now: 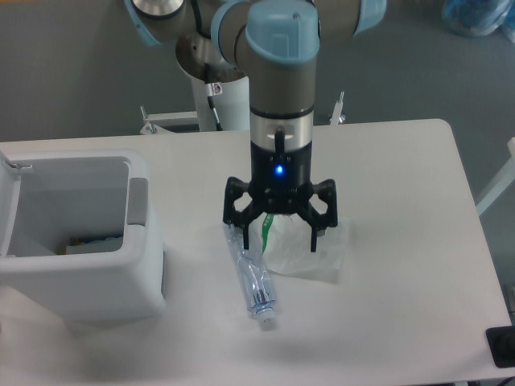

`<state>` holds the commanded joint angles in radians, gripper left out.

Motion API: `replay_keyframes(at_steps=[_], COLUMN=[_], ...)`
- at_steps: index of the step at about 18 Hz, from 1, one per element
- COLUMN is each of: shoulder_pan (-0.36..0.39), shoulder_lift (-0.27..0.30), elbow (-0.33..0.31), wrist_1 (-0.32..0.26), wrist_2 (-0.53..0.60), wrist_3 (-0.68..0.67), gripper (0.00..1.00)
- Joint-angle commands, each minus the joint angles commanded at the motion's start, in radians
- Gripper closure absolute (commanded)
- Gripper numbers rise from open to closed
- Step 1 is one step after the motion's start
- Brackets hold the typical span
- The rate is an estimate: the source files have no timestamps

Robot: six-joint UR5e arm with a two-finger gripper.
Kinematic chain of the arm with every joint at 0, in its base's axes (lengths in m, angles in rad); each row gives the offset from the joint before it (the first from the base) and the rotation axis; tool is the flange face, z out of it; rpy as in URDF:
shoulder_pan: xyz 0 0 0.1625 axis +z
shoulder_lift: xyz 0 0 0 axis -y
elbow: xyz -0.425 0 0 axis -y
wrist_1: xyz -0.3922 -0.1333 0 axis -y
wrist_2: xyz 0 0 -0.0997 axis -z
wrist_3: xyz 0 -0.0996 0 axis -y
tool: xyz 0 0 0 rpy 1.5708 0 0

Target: Place the trash in the trash can

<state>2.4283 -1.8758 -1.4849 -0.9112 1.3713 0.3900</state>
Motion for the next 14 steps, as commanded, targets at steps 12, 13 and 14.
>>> replay_keyframes(at_steps=[12, 13, 14], shoulder_pan=[0.034, 0.04, 0.047], shoulder_lift=[-0.149, -0.149, -0.152], elbow=[0.037, 0.035, 0.032], wrist_1=[0.017, 0.014, 0.011], wrist_2=[0.054, 0.026, 0.009], wrist_3=[0.056, 0.128, 0.191], gripper=[0.0, 0.0, 0.0])
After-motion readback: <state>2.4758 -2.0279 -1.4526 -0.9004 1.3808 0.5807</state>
